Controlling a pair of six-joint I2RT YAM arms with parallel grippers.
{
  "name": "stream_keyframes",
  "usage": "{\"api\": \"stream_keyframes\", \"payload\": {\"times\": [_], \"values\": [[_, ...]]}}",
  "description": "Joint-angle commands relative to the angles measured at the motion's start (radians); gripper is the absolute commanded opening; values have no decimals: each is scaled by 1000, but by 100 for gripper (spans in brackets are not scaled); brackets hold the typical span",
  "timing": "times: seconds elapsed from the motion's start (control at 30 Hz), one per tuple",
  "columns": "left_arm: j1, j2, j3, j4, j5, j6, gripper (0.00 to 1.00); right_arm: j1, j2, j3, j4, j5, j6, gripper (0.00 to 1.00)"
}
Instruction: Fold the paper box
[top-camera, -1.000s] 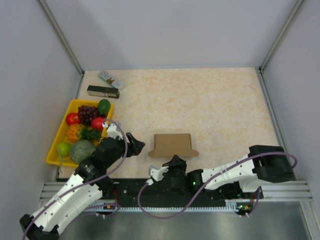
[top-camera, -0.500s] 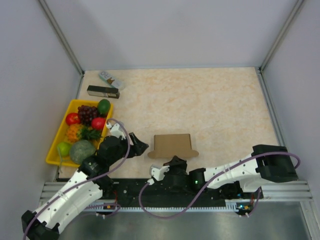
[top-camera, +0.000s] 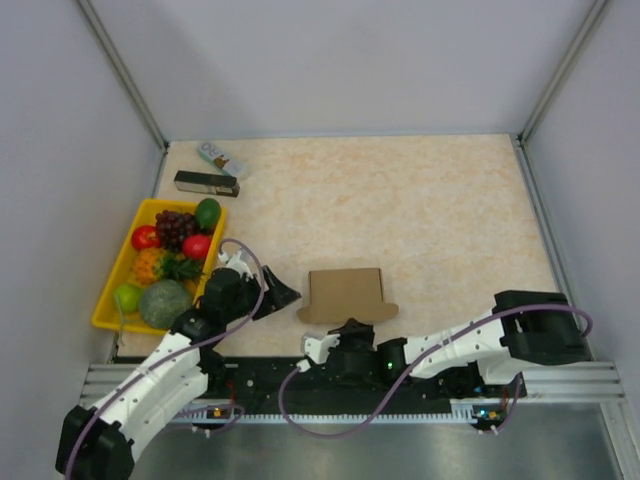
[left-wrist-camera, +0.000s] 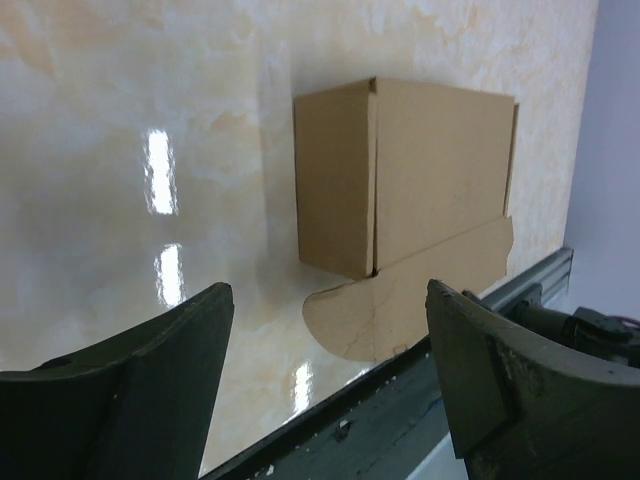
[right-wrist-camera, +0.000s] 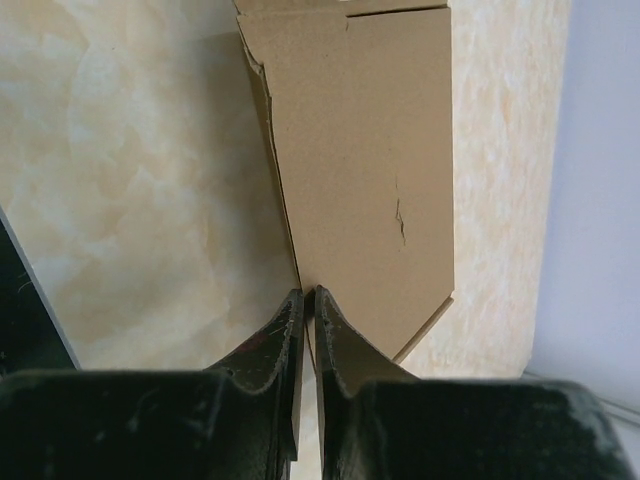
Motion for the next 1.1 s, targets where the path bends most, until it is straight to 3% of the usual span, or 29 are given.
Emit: {"api": "stream_keyframes", "payload": {"times": [0.0, 0.2, 0.37, 0.77, 1.07], "values": [[11, 55, -65, 269, 145, -53, 83, -24, -62, -23, 43, -15, 47, 5], [9, 124, -108, 444, 200, -98, 86, -30, -158, -75, 71, 0, 138, 4], [-3, 242, -149, 622, 242, -144, 98, -35, -261, -121, 115, 34, 164, 4], [-49, 418, -145, 869, 220, -207, 98, -45, -324, -147, 121, 47, 163, 2], [-48, 397, -134, 892, 158, -153, 98, -47, -329, -150, 124, 30, 152, 2]]}}
